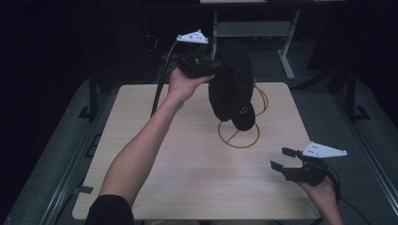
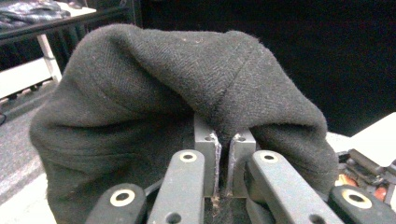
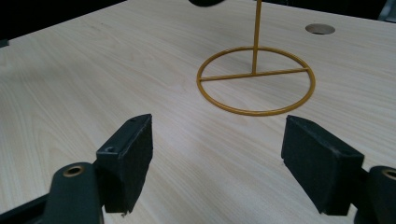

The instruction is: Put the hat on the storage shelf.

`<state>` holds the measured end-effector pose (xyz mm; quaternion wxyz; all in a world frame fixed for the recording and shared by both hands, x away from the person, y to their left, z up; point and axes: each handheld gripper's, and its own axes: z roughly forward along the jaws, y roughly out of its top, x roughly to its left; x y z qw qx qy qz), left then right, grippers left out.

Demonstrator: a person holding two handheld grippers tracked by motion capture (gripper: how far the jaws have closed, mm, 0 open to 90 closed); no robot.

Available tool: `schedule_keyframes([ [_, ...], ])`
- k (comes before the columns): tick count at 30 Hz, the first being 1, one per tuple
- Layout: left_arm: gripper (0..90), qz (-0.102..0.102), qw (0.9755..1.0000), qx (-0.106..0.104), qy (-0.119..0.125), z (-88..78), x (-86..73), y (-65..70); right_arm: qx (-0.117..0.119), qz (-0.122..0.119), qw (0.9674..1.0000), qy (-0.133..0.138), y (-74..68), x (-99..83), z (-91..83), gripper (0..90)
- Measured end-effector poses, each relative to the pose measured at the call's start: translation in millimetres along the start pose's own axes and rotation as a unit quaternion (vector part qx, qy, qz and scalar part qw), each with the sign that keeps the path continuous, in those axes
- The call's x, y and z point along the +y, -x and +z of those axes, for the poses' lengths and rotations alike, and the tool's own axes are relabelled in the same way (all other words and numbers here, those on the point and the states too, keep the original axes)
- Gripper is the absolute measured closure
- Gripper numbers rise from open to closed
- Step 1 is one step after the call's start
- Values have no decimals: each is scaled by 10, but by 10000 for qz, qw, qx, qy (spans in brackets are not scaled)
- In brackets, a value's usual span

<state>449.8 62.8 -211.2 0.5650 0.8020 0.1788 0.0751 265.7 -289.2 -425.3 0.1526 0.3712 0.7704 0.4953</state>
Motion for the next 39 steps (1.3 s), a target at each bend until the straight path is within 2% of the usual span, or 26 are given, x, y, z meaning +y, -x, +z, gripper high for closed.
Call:
schedule_keyframes([
  [6,857,-140,9999,-79,-5,134,2,-24,-4,17,10000,3,6,-2,-3,245],
  [15,854,-131,9997,-74,-207,327,16,17,-18,56,10000,-6,25,0,-8,245],
  [25,854,-98,9992,-71,-376,521,51,9,27,-29,9999,-115,14,2,35,245],
  [31,848,-159,9987,-87,-479,629,57,20,29,-9,9999,-103,20,-3,38,245],
  [33,829,-202,9986,-116,-478,666,60,23,38,-29,9999,-119,18,-3,45,246],
  [35,782,-136,9978,-107,-643,724,74,42,29,-13,9999,-156,13,-2,50,246],
  [36,739,-73,9971,-28,-759,757,80,60,37,-13,9999,-167,13,-2,53,246],
  [37,728,-38,9969,-41,-781,782,80,72,45,-7,9998,-169,11,-3,56,246],
  [38,731,-93,9970,-147,-749,796,81,76,41,-19,9998,-171,9,-3,57,246],
  [39,722,-101,9974,-159,-701,801,85,83,39,-14,9998,-171,6,-5,56,246],
])
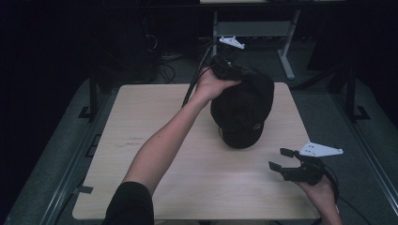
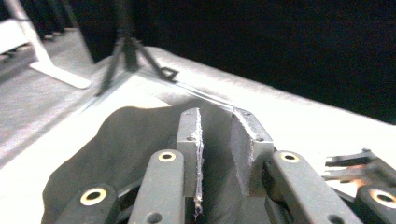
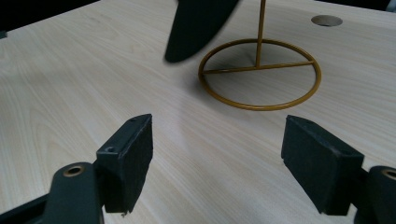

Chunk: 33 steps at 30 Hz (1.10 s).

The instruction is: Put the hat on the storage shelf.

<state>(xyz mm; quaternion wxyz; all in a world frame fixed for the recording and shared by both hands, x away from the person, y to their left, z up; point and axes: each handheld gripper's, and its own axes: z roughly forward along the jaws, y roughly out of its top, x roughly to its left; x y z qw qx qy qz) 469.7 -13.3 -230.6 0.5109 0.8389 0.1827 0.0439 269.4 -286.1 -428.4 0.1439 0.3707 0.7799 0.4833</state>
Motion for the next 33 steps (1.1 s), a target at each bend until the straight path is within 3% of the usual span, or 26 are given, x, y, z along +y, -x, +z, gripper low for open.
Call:
schedule_keyframes([
  [6,668,23,9998,74,-177,-24,-15,4,1,-2,10000,20,-9,-8,-10,246],
  [10,646,4,9999,105,-99,-102,-11,3,8,-18,10000,-15,-24,-11,10,246],
  [17,561,141,9993,250,-252,-200,-35,28,-7,-17,10000,-69,-21,-28,41,246],
  [33,490,-115,9990,366,-211,-421,-167,-46,-109,69,9999,-59,-18,-54,40,236],
])
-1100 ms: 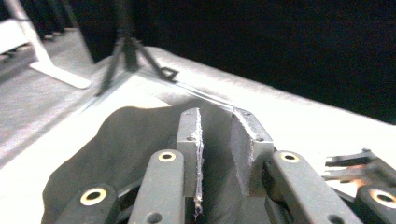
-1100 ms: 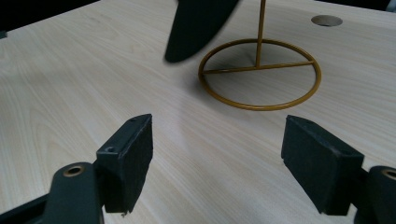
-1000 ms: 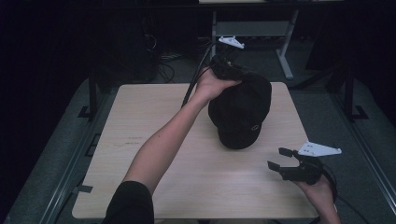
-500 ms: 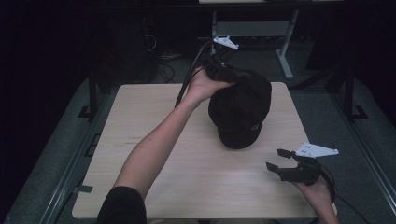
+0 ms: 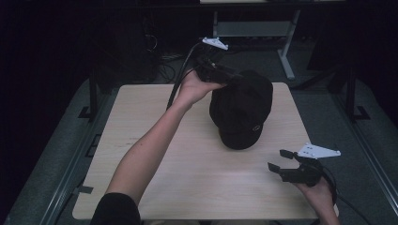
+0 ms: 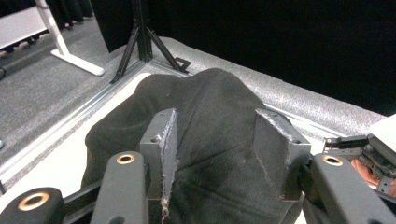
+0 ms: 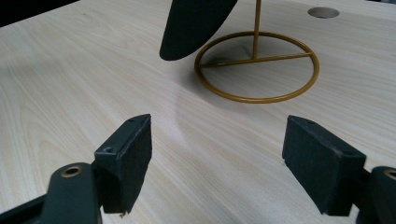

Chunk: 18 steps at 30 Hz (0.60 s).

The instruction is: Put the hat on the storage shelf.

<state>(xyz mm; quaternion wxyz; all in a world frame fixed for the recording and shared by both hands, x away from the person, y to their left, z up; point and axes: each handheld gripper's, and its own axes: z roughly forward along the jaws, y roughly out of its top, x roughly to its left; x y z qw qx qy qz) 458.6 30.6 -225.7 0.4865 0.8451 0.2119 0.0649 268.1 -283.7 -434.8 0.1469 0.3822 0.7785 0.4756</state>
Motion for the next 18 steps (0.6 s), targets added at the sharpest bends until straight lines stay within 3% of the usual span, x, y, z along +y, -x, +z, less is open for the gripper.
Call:
schedule_keyframes([
  [7,463,-158,9999,15,58,-62,-58,-43,-19,-14,10000,34,-9,-3,17,236],
  [18,429,-166,9998,107,56,-144,-113,-35,-40,15,9999,97,-22,2,14,229],
])
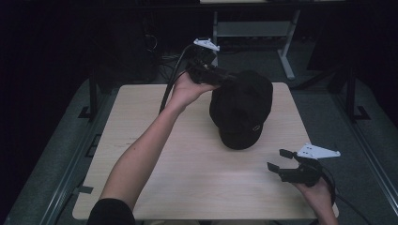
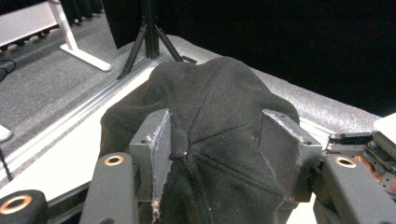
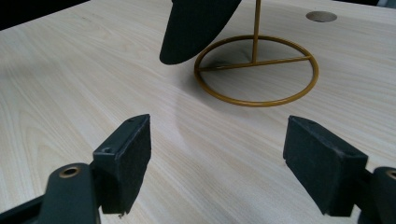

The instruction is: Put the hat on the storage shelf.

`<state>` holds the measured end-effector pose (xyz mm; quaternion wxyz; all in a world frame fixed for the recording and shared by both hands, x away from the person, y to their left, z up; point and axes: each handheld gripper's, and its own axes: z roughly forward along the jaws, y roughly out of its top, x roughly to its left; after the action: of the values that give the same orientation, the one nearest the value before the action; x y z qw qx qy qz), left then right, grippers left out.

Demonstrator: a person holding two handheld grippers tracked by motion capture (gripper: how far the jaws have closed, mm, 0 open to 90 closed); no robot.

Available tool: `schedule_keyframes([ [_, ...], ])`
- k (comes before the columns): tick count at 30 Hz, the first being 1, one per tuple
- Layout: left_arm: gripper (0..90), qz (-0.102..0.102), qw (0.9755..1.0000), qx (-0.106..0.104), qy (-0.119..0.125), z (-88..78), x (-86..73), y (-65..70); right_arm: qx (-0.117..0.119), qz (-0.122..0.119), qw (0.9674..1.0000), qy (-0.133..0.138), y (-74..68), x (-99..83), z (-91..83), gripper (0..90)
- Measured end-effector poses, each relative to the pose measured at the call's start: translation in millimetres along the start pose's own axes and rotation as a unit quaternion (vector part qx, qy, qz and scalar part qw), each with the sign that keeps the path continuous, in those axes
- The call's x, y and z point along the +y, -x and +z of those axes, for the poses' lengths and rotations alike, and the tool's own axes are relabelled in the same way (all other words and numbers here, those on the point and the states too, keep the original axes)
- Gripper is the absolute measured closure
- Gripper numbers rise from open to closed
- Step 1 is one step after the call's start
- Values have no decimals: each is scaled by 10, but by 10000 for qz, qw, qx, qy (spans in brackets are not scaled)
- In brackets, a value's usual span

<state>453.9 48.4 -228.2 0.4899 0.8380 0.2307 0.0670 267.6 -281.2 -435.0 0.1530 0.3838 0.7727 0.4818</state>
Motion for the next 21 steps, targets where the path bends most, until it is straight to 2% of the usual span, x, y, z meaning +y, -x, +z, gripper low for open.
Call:
schedule_keyframes([
  [8,401,-52,9999,110,-33,-105,-153,-30,-1,-50,10000,11,-20,9,18,225],
  [21,371,-259,9996,138,42,-313,-484,-60,-40,-93,9999,-7,-43,25,39,221],
])
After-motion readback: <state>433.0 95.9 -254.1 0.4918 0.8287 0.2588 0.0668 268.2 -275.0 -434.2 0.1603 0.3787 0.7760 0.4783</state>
